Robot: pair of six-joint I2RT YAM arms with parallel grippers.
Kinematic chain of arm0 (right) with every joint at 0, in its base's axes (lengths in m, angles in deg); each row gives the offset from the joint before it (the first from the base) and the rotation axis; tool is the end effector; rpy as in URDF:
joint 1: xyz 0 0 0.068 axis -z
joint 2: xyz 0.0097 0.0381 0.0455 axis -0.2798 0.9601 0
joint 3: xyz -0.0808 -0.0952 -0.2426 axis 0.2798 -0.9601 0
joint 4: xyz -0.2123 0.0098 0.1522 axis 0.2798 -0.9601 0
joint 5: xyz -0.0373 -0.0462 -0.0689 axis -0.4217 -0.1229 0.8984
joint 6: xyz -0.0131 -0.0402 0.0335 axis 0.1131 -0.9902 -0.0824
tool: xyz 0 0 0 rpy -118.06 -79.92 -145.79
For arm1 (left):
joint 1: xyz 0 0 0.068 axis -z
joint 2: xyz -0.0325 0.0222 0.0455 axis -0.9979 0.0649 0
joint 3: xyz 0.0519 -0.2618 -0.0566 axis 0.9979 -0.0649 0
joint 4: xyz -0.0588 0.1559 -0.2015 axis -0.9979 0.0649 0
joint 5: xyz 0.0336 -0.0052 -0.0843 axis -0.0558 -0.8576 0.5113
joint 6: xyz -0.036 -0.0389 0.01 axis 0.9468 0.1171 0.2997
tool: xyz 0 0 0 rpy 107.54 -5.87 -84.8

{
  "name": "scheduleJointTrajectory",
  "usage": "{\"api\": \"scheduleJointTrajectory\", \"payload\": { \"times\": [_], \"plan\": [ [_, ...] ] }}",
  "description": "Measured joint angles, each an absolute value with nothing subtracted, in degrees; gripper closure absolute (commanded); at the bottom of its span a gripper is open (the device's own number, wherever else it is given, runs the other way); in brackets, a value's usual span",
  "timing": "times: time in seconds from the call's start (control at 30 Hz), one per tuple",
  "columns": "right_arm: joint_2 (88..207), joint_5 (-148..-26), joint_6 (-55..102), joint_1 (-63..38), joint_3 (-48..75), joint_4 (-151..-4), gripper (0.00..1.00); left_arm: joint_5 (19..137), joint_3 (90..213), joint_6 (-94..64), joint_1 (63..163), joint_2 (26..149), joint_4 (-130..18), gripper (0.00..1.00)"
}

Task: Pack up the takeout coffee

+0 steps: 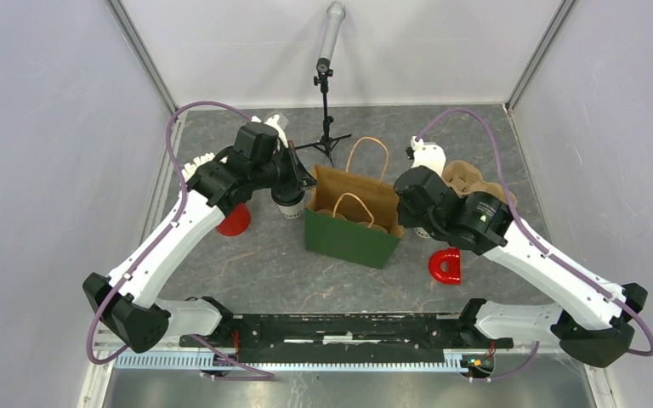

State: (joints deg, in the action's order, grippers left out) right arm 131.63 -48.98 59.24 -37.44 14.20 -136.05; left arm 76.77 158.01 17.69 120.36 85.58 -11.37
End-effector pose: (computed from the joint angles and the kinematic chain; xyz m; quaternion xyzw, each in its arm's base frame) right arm 0.1367 0.1557 0.3837 0.0065 0.9045 0.0987 0.4148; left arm 0.2203 -0.1545 0.3844 -0.0489 0.8921 -0.3241 0.3111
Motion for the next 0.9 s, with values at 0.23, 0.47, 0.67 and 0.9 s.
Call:
{"api": "scheduleJointTrajectory", "payload": {
  "times": [0.23,0.47,0.67,0.9],
  "plan": [
    [132.6,-48.7,54.5,-34.0,14.1,-132.9,1.00,76.7,157.7,17.7,120.4,85.3,-12.0,0.93],
    [133.8,-48.7,46.6,-31.3,13.5,-125.6,1.00,76.5,161.7,15.3,119.7,88.3,-12.4,0.78],
    [131.9,-48.8,43.8,-30.8,7.2,-116.7,1.00,76.2,162.4,11.7,119.6,89.0,-11.0,0.50],
    [125.7,-49.5,43.2,-30.8,-0.1,-109.6,1.00,78.0,163.7,7.7,119.6,89.0,-2.9,0.33]
  ]
}}
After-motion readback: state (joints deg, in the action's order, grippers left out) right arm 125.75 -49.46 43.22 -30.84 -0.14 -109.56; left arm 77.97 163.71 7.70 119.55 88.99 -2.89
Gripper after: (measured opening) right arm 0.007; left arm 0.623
